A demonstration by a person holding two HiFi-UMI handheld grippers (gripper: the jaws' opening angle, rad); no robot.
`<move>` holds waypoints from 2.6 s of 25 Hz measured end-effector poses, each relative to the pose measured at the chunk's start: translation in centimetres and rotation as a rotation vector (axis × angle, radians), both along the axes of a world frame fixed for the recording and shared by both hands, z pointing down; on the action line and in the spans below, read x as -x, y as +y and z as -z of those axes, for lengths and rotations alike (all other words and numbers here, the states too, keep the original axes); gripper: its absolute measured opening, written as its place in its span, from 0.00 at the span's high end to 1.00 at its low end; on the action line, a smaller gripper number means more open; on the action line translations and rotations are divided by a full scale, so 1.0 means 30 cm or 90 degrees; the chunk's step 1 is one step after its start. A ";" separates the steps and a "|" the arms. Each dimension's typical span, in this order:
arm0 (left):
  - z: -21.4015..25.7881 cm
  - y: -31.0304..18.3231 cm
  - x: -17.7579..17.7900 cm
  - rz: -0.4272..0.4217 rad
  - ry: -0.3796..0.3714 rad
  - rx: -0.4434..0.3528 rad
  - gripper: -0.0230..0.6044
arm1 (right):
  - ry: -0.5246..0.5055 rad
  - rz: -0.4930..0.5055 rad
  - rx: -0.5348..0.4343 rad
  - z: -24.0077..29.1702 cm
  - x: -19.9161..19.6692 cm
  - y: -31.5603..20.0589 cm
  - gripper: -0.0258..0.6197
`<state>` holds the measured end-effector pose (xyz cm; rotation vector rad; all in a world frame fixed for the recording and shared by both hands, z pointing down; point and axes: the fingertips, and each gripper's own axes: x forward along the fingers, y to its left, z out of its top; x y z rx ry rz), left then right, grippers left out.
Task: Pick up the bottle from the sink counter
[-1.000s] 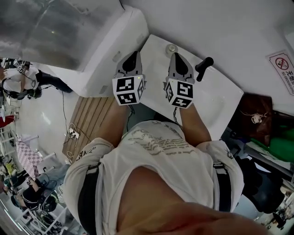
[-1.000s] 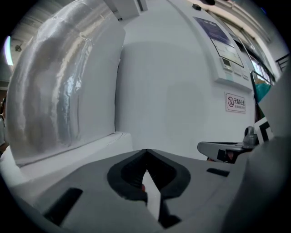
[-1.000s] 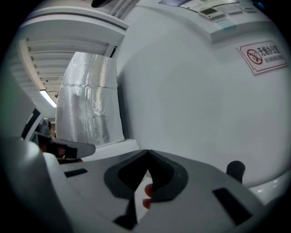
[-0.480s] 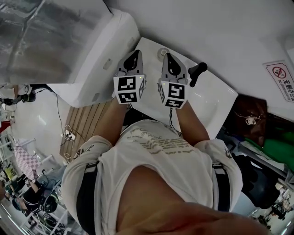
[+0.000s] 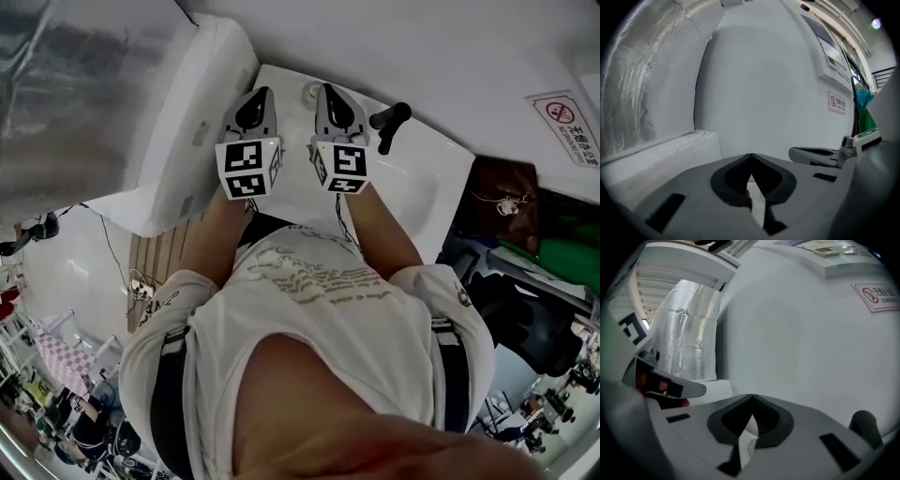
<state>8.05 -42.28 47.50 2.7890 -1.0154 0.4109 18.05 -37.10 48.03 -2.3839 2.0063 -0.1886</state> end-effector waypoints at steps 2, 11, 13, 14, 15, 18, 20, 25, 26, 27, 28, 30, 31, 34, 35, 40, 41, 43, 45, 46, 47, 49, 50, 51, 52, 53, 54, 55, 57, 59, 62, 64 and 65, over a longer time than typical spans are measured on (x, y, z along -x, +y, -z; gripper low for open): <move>0.000 0.001 0.002 -0.005 -0.005 -0.004 0.94 | -0.005 -0.001 0.016 -0.037 -0.002 -0.010 0.92; -0.005 -0.009 0.052 -0.003 -0.025 -0.014 0.94 | -0.025 0.020 0.086 -0.212 0.008 -0.051 0.72; -0.010 -0.005 0.064 -0.004 -0.028 -0.013 0.94 | -0.023 0.022 0.092 -0.236 0.010 -0.052 0.66; -0.011 -0.003 0.069 -0.003 -0.029 -0.013 0.94 | -0.021 0.021 0.095 -0.249 0.008 -0.054 0.61; -0.012 -0.003 0.074 -0.002 -0.031 -0.013 0.94 | -0.017 0.019 0.101 -0.262 0.005 -0.057 0.59; -0.014 0.002 0.085 0.001 -0.035 -0.015 0.94 | 0.000 0.015 0.126 -0.311 -0.003 -0.071 0.54; -0.016 0.009 0.093 0.002 -0.043 -0.017 0.94 | 0.009 0.017 0.147 -0.347 -0.002 -0.080 0.53; -0.012 0.036 0.112 -0.008 -0.068 -0.032 0.94 | -0.001 0.001 0.187 -0.428 -0.010 -0.106 0.51; -0.015 0.039 0.111 -0.009 -0.071 -0.032 0.94 | -0.007 -0.002 0.195 -0.444 -0.014 -0.115 0.50; -0.017 0.042 0.110 -0.010 -0.073 -0.031 0.94 | -0.013 -0.003 0.203 -0.459 -0.018 -0.123 0.49; -0.020 0.043 0.109 -0.010 -0.075 -0.030 0.94 | -0.016 -0.004 0.210 -0.474 -0.023 -0.131 0.48; -0.022 0.041 0.109 -0.005 -0.075 -0.032 0.94 | -0.016 -0.005 0.222 -0.500 -0.034 -0.145 0.48; -0.021 0.039 0.111 -0.002 -0.072 -0.033 0.94 | -0.015 -0.007 0.227 -0.512 -0.039 -0.151 0.48; -0.012 0.037 0.123 0.005 -0.056 -0.033 0.94 | -0.016 -0.011 0.234 -0.539 -0.048 -0.162 0.48; -0.007 0.037 0.128 0.007 -0.053 -0.033 0.94 | -0.015 -0.012 0.235 -0.544 -0.048 -0.164 0.48; -0.007 0.043 0.133 -0.003 -0.054 -0.034 0.94 | -0.009 -0.016 0.253 -0.571 -0.045 -0.174 0.48; -0.009 0.042 0.133 -0.003 -0.055 -0.034 0.94 | -0.008 -0.016 0.259 -0.576 -0.045 -0.178 0.48; -0.011 0.039 0.136 -0.001 -0.058 -0.036 0.94 | 0.003 -0.016 0.273 -0.580 -0.046 -0.186 0.48; -0.013 0.037 0.141 0.001 -0.068 -0.039 0.94 | 0.010 -0.017 0.281 -0.588 -0.048 -0.191 0.48; -0.013 0.036 0.142 0.001 -0.071 -0.039 0.94 | 0.009 -0.018 0.282 -0.595 -0.051 -0.194 0.48; -0.014 0.034 0.143 0.001 -0.072 -0.039 0.94 | 0.007 -0.018 0.284 -0.604 -0.053 -0.196 0.48; -0.018 0.030 0.146 0.002 -0.073 -0.036 0.94 | 0.001 -0.020 0.292 -0.623 -0.058 -0.197 0.48; -0.019 0.029 0.148 0.003 -0.073 -0.035 0.94 | 0.001 -0.022 0.296 -0.628 -0.059 -0.197 0.48; -0.020 0.028 0.150 0.003 -0.074 -0.035 0.94 | 0.004 -0.025 0.300 -0.631 -0.059 -0.198 0.48; -0.018 0.027 0.151 0.003 -0.075 -0.037 0.94 | 0.008 -0.027 0.304 -0.633 -0.059 -0.200 0.48; -0.014 0.027 0.150 0.002 -0.077 -0.041 0.94 | 0.012 -0.027 0.309 -0.634 -0.060 -0.201 0.48; -0.008 0.027 0.148 0.001 -0.078 -0.046 0.94 | 0.013 -0.025 0.314 -0.636 -0.060 -0.201 0.48; -0.002 0.026 0.145 0.000 -0.078 -0.051 0.94 | 0.014 -0.021 0.319 -0.636 -0.060 -0.202 0.48; 0.006 0.024 0.138 -0.003 -0.075 -0.054 0.94 | 0.022 -0.009 0.331 -0.637 -0.058 -0.202 0.48; 0.008 0.022 0.134 -0.006 -0.070 -0.052 0.94 | 0.040 -0.002 0.348 -0.635 -0.053 -0.197 0.48; 0.012 0.019 0.126 -0.013 -0.063 -0.050 0.94 | 0.033 -0.009 0.354 -0.626 -0.052 -0.180 0.48; 0.017 0.014 0.124 -0.018 -0.059 -0.050 0.94 | 0.011 -0.020 0.348 -0.605 -0.052 -0.166 0.48; 0.020 0.011 0.123 -0.020 -0.056 -0.050 0.94 | 0.003 -0.024 0.349 -0.591 -0.051 -0.158 0.48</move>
